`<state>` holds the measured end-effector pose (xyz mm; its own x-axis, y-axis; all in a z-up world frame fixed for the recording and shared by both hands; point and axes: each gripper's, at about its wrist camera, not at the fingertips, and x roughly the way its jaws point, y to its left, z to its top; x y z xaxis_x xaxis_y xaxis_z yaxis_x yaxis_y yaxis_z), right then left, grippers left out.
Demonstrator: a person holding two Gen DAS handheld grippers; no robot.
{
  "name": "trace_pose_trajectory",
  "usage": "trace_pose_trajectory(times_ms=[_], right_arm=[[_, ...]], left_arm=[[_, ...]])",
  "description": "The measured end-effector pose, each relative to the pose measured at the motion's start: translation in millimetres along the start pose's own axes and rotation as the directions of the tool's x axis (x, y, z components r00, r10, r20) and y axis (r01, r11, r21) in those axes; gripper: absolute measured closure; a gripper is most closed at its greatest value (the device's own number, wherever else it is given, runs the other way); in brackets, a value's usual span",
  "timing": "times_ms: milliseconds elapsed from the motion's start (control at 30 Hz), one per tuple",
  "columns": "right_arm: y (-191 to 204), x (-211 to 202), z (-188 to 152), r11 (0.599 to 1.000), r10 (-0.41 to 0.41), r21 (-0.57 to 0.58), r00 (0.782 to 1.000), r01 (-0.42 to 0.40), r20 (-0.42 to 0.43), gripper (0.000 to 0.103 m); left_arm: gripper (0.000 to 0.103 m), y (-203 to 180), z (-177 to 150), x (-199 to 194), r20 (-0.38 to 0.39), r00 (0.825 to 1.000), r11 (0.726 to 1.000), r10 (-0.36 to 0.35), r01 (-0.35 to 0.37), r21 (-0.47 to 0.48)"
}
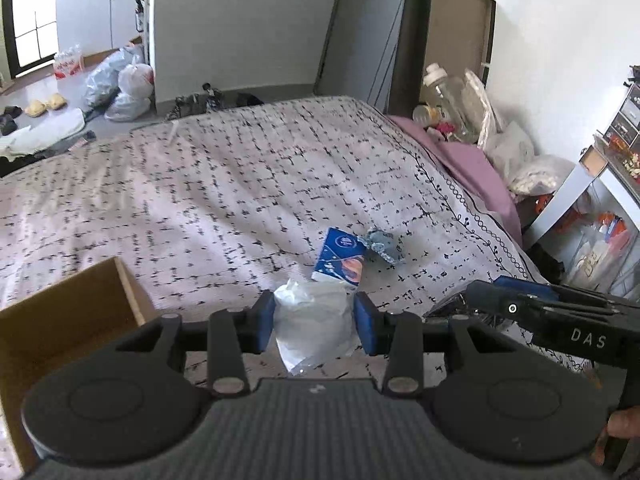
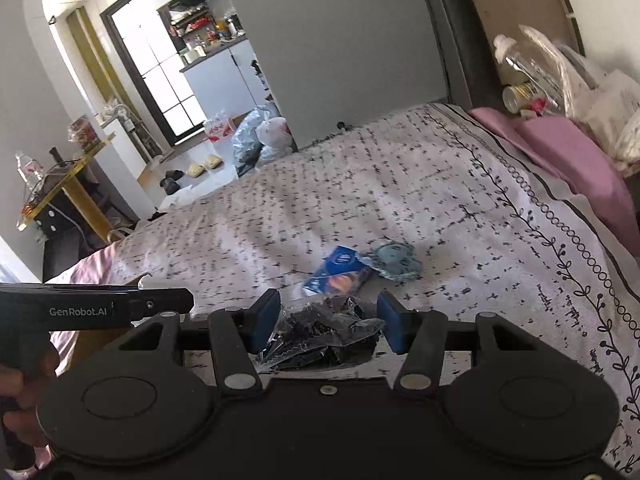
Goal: Organize soft objects
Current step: 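Carry the white bag and clear bag over the box with both grippers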
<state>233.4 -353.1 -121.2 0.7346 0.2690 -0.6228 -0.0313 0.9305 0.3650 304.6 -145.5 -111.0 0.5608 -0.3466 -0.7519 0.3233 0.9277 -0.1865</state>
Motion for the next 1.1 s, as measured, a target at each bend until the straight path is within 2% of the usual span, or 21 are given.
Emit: trace_pose_trajectory(times_ms=[600,1100], right_arm=[[64.0,-30.5,-15.2,0.997,0.033,-0.072,0.998,-0.029,0.05,0.05],[127.1,-26.0,-29.4,0.975,0.093,-0.204,0.995,-0.084,0.032,0.05]], left_arm=[[0.062,49.9,-37.6,-83.7,0.113,0.992,0.997,0.061,-0.054,-0.059],[0.062,114.1,-72.5,-112.6,0.142,0.98,0.98,0.137,-0.113,-0.165]])
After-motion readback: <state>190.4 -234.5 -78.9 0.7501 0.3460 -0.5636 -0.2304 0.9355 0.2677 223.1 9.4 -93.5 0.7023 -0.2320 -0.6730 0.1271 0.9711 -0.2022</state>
